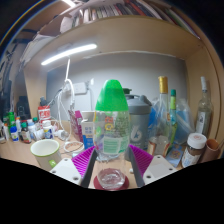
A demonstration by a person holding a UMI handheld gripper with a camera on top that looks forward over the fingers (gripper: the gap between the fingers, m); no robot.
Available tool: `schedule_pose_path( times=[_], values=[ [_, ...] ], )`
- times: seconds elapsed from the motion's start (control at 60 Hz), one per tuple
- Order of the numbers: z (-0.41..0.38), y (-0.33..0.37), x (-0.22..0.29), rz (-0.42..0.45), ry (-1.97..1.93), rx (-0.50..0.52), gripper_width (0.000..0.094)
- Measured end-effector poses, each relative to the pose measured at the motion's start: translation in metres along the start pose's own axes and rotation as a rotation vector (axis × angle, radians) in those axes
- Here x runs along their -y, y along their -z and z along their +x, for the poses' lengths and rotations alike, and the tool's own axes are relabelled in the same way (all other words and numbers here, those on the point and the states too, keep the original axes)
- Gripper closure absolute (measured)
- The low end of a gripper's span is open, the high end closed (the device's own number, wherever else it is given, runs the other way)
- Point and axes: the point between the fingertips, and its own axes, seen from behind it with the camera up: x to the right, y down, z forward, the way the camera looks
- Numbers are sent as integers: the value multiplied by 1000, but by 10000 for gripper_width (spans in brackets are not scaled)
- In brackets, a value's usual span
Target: Pour water
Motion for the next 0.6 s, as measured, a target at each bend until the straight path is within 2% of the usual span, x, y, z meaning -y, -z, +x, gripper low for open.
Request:
schedule_pose_path(
  times=[0.05,0.1,0.383,0.6],
  values=[
    [-2,6,-5,-26,12,11,176],
    [-5,16,-7,-34,35,29,120],
    [-22,127,0,-36,78,105,129],
    [-38,241,8,36,64,138,127]
  ],
)
